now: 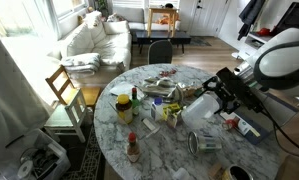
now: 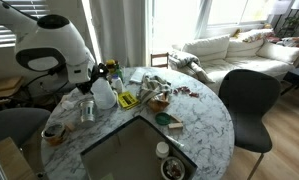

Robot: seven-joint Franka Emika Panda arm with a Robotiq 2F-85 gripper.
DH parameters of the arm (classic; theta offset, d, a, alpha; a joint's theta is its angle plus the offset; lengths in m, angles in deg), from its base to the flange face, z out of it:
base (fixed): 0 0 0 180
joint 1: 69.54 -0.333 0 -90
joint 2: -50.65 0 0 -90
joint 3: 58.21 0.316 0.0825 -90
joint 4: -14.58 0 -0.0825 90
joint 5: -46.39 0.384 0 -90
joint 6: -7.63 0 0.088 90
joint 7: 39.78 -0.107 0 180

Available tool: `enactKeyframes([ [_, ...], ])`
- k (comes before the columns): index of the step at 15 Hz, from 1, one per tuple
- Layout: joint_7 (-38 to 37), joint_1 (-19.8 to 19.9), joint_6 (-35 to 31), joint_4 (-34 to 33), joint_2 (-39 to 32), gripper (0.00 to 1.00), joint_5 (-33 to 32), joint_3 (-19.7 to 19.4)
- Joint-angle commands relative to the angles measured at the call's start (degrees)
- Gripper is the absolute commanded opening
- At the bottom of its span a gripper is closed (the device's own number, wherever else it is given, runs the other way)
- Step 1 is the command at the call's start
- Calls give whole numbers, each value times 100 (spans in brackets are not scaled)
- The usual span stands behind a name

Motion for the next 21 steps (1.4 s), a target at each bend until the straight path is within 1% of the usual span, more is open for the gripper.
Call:
enactKeyframes([
  [1,1537,-749,271,7,174,100,1595,-1049],
  [2,2012,-878,386,-22,184,100,2069,-1273],
  [3,2458,-918,535,-70,135,100,2536,-1401],
  [5,3270,-1008,1042,-172,35,100,3284,-1702],
  [7,3660,-990,1741,-298,-257,100,3721,-1935],
  [8,3815,151,2319,-399,-668,100,4040,-930],
  [9,3784,336,2606,-475,-951,100,4103,-811],
  [11,3630,998,2923,-632,-1446,100,4070,-228],
  [12,3624,1256,3007,-718,-1635,100,4035,15],
  [14,3573,1624,3002,-882,-1924,100,3947,371],
  [16,3540,1858,3017,-1039,-2025,100,3883,621],
  [18,3278,1973,2773,-1123,-2106,100,3714,766],
  [21,2796,2070,2395,-1082,-2067,100,3426,837],
])
